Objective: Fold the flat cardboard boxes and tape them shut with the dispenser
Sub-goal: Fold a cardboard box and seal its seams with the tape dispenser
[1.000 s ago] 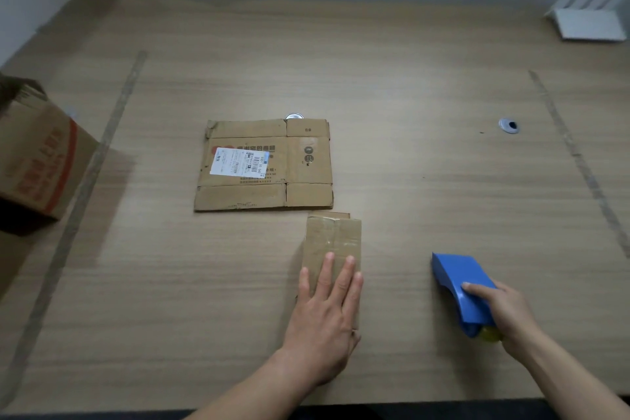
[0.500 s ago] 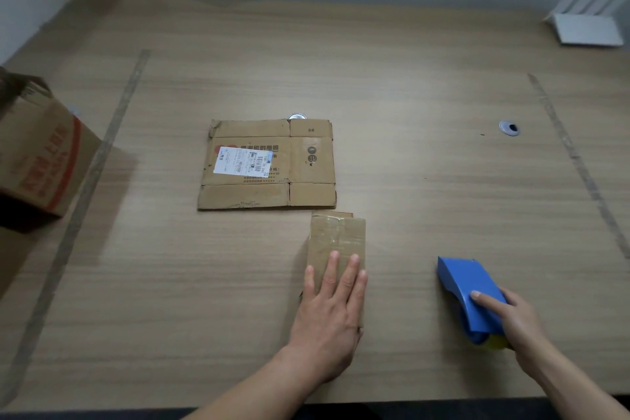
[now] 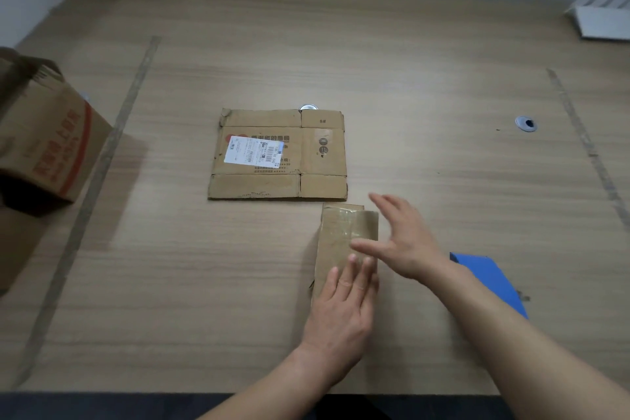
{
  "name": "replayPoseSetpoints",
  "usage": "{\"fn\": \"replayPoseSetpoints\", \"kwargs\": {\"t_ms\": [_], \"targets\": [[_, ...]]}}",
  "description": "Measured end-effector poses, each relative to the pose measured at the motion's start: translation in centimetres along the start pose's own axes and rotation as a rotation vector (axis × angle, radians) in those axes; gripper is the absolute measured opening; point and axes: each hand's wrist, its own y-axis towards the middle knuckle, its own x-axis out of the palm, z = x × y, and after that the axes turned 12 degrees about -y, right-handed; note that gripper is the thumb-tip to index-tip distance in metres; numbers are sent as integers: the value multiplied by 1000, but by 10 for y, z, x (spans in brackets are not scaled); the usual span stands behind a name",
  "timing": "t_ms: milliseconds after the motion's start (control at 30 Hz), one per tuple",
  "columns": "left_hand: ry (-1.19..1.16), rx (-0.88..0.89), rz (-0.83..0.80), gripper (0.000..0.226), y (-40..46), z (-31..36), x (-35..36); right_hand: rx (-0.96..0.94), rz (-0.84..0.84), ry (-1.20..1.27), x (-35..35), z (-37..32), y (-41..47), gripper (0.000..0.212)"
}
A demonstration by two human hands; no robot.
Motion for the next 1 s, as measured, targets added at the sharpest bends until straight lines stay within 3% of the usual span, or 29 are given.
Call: {"fn": "replayPoseSetpoints", "kwargs": {"t_ms": [100,333,467,667,1000], "targets": [[-15,33,40,48,-2,-3,3,-26,-138,-72,10,-12,25,96],[23,59,112,46,-3,-4,14,33,-174,148,13,-4,56,43],[40,48,117,46,-3,-5,13,52,-147,259,21,2,64,29],[51,29,85,52,-16,-5,14,45,-72,357,33,5,59,21],[62,76,-21,55,-20,-16,-1,37,-11,249,31,1,52,18]]}}
